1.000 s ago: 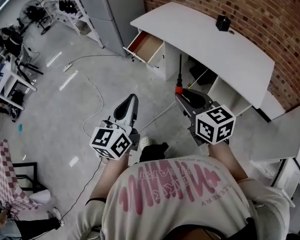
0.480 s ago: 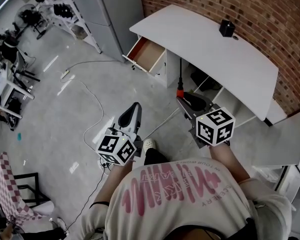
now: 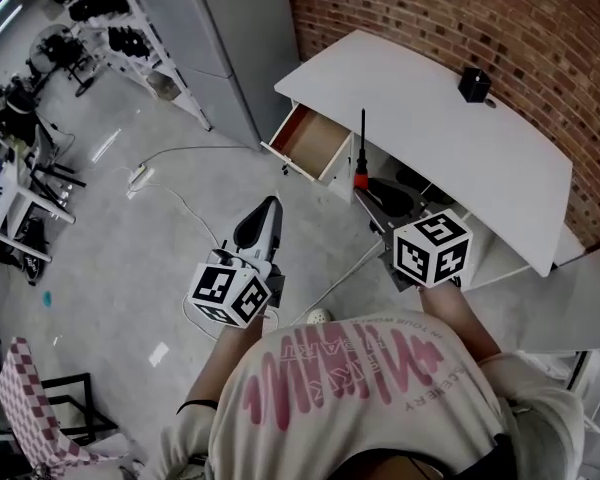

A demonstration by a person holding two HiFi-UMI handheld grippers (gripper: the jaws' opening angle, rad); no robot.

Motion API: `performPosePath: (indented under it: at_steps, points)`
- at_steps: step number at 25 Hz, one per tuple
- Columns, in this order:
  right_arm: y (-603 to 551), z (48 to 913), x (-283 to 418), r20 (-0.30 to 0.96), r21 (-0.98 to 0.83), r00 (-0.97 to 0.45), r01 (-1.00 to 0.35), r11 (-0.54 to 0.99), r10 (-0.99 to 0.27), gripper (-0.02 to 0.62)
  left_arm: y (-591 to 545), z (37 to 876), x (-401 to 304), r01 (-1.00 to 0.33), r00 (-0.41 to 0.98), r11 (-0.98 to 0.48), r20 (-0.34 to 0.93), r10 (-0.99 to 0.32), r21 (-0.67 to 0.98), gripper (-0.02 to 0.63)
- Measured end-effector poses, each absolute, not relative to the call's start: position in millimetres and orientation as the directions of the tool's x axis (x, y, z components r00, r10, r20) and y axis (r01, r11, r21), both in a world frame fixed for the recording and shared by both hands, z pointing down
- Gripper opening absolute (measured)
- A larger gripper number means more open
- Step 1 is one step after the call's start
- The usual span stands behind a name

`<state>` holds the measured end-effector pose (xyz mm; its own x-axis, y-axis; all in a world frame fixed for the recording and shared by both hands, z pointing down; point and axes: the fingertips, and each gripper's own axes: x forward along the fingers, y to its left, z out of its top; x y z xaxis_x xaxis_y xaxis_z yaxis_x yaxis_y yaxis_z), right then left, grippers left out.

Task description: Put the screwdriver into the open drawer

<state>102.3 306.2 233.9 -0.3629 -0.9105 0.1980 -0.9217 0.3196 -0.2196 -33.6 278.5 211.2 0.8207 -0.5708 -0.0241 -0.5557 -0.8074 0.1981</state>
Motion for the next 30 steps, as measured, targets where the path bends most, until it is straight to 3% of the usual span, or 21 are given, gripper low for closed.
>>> performPosePath:
  at_steps: [13, 30]
  points:
    - [204.3, 237.6, 77.6, 0.176, -0.221, -0.332, -0.931, 0.291, -0.927, 0.11, 162.6, 209.7, -63.4, -0.533, 0.828, -0.814, -0.053, -0.558, 0.229, 0.0]
    - [158.2, 249.6, 49.8, 0.226, -0.226, -0.34, -0.93, 0.291, -0.913, 0.11, 121.2, 220.3, -86.4, -0.515, 0.834, -0.81, -0.054, -0.549, 0.281, 0.0]
